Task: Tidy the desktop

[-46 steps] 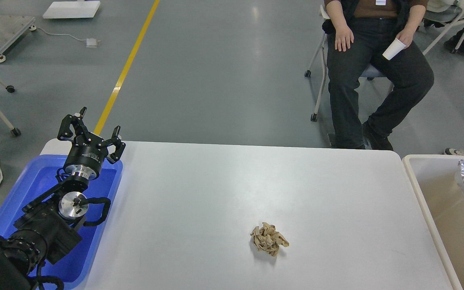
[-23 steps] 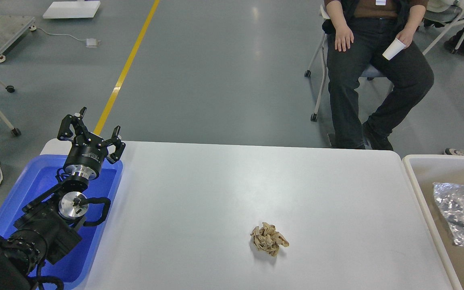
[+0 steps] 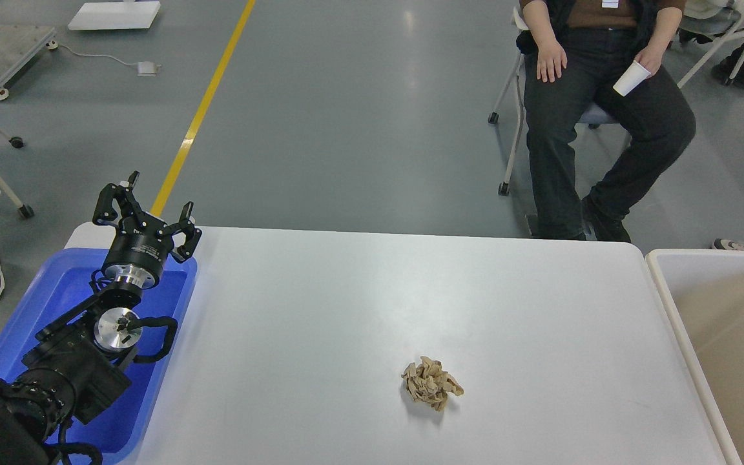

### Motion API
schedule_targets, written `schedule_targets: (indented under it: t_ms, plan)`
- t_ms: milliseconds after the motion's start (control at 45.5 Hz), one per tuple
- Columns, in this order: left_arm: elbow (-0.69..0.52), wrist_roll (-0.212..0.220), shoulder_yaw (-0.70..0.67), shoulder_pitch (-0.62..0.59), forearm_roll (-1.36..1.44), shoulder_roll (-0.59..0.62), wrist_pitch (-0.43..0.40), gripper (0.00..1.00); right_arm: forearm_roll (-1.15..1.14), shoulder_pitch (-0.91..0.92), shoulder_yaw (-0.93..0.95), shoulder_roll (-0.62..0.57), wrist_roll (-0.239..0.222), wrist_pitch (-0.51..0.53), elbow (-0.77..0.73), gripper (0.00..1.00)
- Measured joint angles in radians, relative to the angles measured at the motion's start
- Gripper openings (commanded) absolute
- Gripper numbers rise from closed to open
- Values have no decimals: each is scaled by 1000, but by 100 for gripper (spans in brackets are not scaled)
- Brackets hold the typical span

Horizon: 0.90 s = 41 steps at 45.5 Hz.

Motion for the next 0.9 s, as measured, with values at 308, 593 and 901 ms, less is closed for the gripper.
schedule_targets:
  t_ms: [308, 593, 901]
  plan:
    - [0, 0, 0, 0, 0, 0, 0, 100, 28, 90, 356, -48, 1, 131, 141, 100]
    - [0, 0, 1, 0, 0, 0, 1, 100, 176, 151, 496, 7, 2, 251, 223, 100]
    - [0, 0, 1, 0, 0, 0, 1, 100, 232, 169, 601, 145, 3, 290, 228, 100]
